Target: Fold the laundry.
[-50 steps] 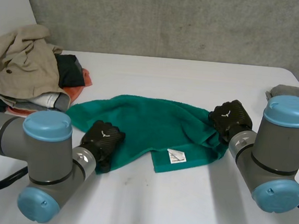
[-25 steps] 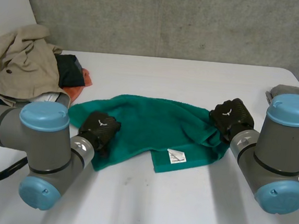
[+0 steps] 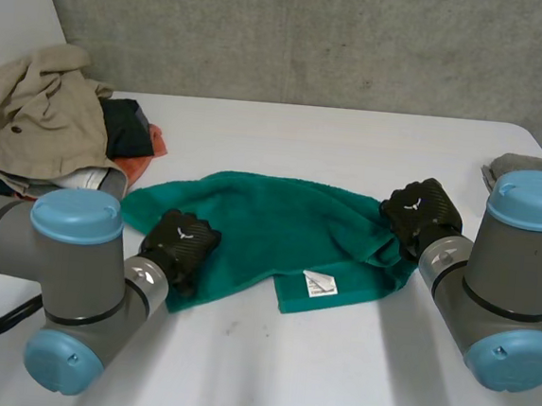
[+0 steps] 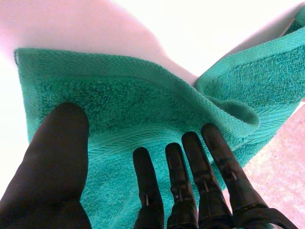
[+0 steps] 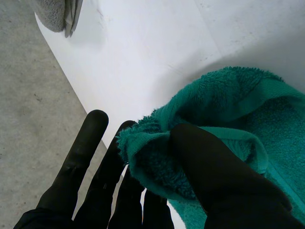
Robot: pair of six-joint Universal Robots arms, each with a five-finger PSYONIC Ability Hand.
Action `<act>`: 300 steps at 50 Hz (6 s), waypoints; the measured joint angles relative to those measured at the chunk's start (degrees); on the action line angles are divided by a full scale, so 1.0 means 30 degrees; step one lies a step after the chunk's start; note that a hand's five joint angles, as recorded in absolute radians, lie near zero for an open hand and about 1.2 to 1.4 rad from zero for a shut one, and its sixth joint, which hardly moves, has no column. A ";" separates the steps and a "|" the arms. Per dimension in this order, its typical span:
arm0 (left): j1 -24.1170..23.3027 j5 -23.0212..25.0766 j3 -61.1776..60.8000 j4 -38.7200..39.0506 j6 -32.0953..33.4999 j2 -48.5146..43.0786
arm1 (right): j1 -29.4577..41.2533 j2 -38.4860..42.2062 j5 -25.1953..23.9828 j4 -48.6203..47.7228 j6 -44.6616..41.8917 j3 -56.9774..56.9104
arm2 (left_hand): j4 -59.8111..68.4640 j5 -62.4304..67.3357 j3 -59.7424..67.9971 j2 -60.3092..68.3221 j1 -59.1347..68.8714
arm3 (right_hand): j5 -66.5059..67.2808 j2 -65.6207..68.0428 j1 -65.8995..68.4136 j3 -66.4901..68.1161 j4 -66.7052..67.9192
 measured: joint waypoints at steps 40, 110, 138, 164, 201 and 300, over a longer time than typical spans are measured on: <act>-0.0061 -0.0017 0.1007 -0.0126 0.0009 -0.0837 | 0.0165 0.0097 0.0000 -0.0077 -0.0067 0.0262 | -0.0375 -0.0365 -0.0438 -0.0398 -0.0426 | 0.0000 0.0000 0.0000 0.0000 0.0000; 0.0132 0.0085 0.3552 -0.1010 0.0200 -0.2551 | 0.0082 0.0143 0.0000 -0.0105 -0.0200 0.0409 | 1.1376 1.0614 1.1171 1.1345 1.0121 | 0.0000 0.0000 0.0000 0.0000 0.0003; 0.1087 0.0099 -0.1301 -0.3098 0.0635 0.7784 | -0.2034 -0.5582 -0.0414 1.2327 -0.5621 -0.1748 | 1.1393 1.0614 1.1205 1.1396 1.0121 | 0.0000 0.0000 0.0000 0.0000 0.0002; 0.1897 -0.1879 1.6917 0.5098 0.2041 -0.1004 | -0.1420 -0.1558 -0.1642 -0.4696 -0.5797 -0.8725 | 1.1473 1.0993 1.1257 1.1428 1.0129 | 0.0085 0.0000 0.0000 0.0020 0.0005; 0.3246 -0.0696 0.2996 0.4956 0.1880 0.0985 | -0.3796 -0.0566 -0.3139 0.3174 0.6821 -0.0306 | 1.1473 1.0993 1.1261 1.1435 1.0131 | -1.1815 -1.1794 -0.9706 -1.2200 -1.2444; 0.1529 0.3092 -0.1409 0.0616 0.2299 0.0416 | -0.4373 -0.0966 -0.2848 0.2745 0.2814 0.0432 | -0.2902 -0.2658 -0.3067 -0.2887 -0.3340 | 0.0139 0.0101 0.0395 0.0026 -0.0066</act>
